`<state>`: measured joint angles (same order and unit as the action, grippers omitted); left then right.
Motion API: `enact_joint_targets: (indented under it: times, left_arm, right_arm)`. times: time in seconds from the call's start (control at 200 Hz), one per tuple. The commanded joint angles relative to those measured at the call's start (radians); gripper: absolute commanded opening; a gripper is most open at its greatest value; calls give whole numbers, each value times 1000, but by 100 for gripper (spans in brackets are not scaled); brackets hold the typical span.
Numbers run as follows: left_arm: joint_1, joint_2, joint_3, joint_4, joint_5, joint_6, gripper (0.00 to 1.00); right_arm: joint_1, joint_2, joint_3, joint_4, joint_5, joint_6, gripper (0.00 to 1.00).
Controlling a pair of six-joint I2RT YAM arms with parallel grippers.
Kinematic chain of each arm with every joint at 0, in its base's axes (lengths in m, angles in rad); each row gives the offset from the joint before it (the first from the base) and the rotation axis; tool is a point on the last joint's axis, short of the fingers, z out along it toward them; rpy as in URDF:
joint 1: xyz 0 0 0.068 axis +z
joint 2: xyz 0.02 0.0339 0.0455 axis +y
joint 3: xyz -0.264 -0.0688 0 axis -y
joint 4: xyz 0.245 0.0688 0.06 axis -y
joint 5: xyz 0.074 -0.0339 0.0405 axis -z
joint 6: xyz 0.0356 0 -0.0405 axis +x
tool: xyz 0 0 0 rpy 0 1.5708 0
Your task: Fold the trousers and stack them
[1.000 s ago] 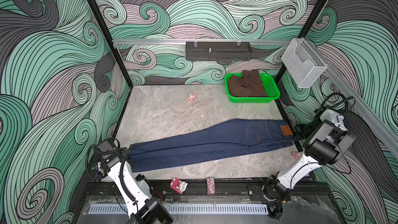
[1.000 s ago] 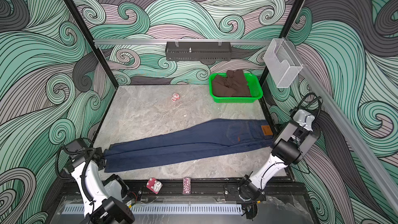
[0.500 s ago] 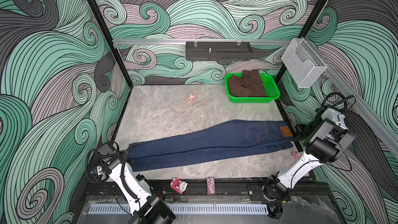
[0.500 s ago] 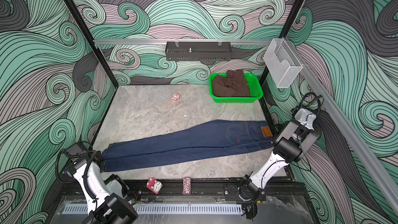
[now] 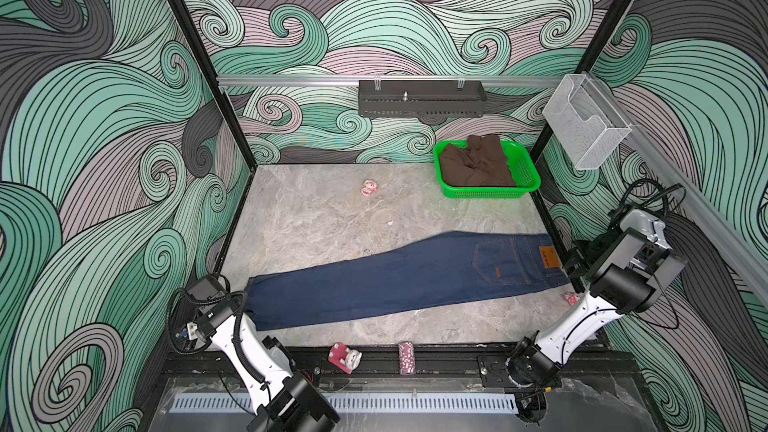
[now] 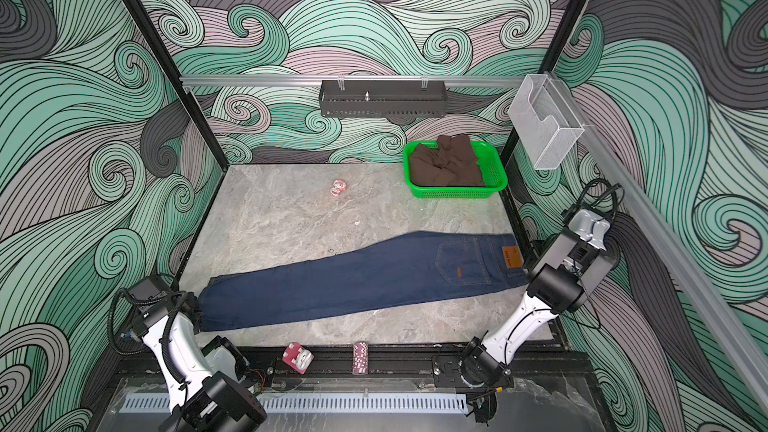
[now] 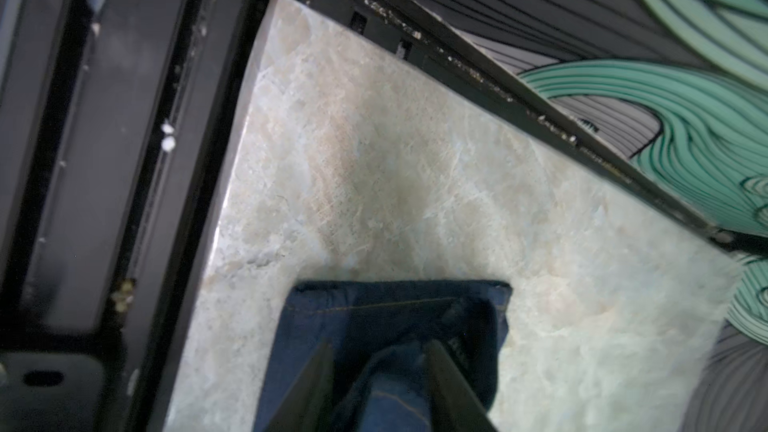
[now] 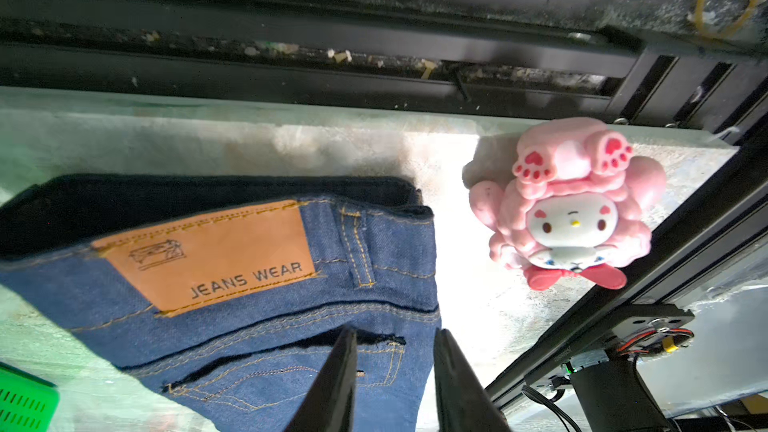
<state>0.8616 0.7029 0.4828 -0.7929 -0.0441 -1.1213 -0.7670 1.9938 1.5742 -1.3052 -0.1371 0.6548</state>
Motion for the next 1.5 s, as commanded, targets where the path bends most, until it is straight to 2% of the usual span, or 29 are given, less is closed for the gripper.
enact_joint_targets:
  times: [0.0, 0.09, 0.17, 0.325, 0.49, 0.711, 0.876, 0.986, 1.106, 1.276, 1.496]
  left_arm:
    - [7, -1, 45, -17, -16, -12, 57]
    - [7, 8, 79, -22, 1, -29, 67]
    - [7, 20, 115, -22, 20, -48, 72]
    - [6, 51, 185, -16, 48, -87, 77]
    - [-5, 79, 243, -4, 91, -131, 81]
    - [-88, 123, 240, 21, 166, -168, 81]
    - [-232, 197, 221, 18, 162, -176, 81]
    - [-300, 237, 207, 16, 158, -158, 81]
    - [-319, 219, 178, 14, 149, -108, 81]
    - [-363, 197, 103, 0, 128, -81, 81]
    - [-366, 173, 0, 59, 112, -80, 74]
  right_arm:
    - [-89, 34, -24, 138, 49, 24, 42]
    - [-78, 5, -49, 140, 19, 41, 46]
    - [-57, -30, -78, 141, 4, 59, 49]
    - [5, -118, -118, 141, -22, 95, 56]
    - [97, -200, -131, 136, -56, 122, 58]
    - [299, -281, -161, 172, -87, 165, 58]
    - [472, -327, -188, 238, -107, 178, 57]
    - [594, -384, -263, 335, -98, 168, 55]
    - [690, -463, -404, 474, -101, 147, 52]
    - [719, -531, -572, 560, -91, 83, 48]
    - [703, -514, -615, 594, -38, -13, 45]
